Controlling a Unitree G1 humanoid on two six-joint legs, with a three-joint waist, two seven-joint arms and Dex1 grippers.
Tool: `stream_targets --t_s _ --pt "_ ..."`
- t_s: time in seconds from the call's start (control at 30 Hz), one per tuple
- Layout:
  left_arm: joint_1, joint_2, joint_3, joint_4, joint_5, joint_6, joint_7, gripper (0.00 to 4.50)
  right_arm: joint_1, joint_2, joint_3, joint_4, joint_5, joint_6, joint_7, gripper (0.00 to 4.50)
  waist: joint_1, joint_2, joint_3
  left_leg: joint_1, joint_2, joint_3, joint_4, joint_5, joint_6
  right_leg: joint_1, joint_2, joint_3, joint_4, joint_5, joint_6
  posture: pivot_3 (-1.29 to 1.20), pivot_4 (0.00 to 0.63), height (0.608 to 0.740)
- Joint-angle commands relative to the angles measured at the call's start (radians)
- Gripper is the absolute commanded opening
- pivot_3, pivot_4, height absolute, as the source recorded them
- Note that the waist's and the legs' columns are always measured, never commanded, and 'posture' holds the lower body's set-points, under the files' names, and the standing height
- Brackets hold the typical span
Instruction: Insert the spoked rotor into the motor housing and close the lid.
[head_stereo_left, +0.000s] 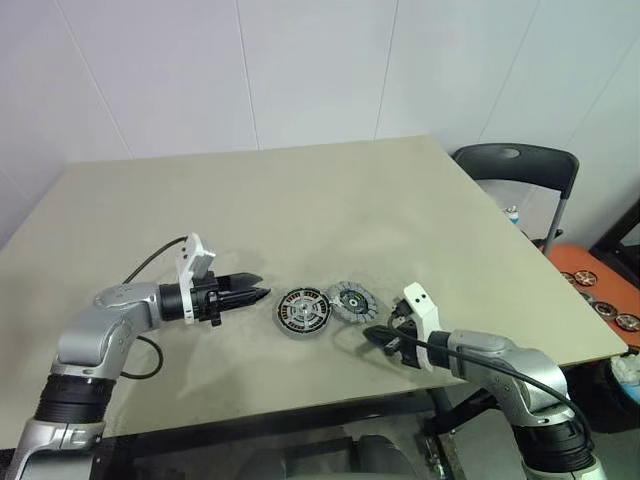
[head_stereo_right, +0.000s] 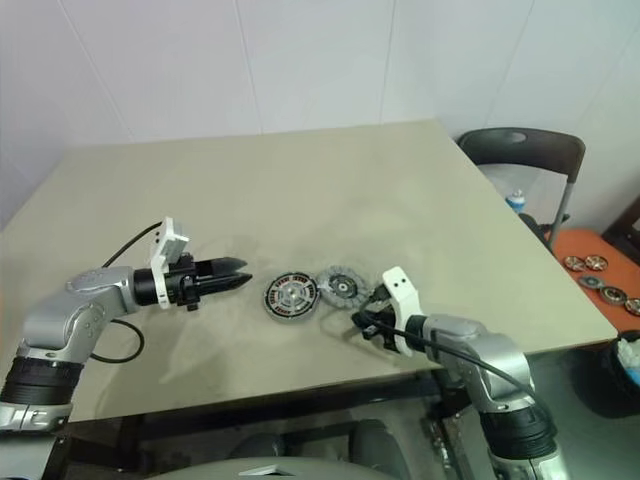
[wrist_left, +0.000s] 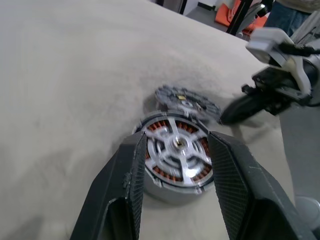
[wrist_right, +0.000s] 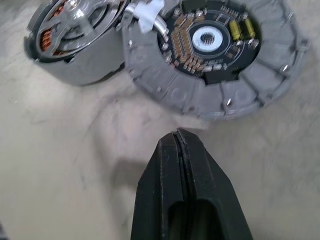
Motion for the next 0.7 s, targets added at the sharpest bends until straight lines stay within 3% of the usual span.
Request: stream_targets --t_s 0.03,0.53,0.7 --pt "0.008 0.017 0.055 -0.032 -0.015 -0.028 0.003 2.09 -0.02 0.011 -0.005 0.026 -0.036 -0.05 -0.05 0.02 0.002 0.0 0.0 0.0 0.0 0.0 0.0 0.0 0.0 0.0 0.0 0.0 0.0 0.0 0.0 0.0 0.0 0.74" --pt "0.038 0.102 0.049 -0.018 0.007 -0.091 -0.114 2.09 -0.014 0.04 0.028 0.139 -0.112 -0.203 -0.117 0.02 0.0 0.0 0.0 0.007 0.0 0.001 0.001 0.0 0.0 0.009 0.0 0.0 -0.001 -0.001 -0.002 0.0 0.0 0.74" --pt "0.029 0.081 0.035 -0.025 0.005 -0.088 -0.099 2.09 -0.048 0.135 -0.043 0.233 -0.125 -0.313 -0.225 0.02 -0.003 0.0 0.001 0.014 0.001 0.002 -0.001 0.0 0.0 0.019 0.0 0.0 -0.003 -0.003 -0.003 0.0 0.0 0.74"
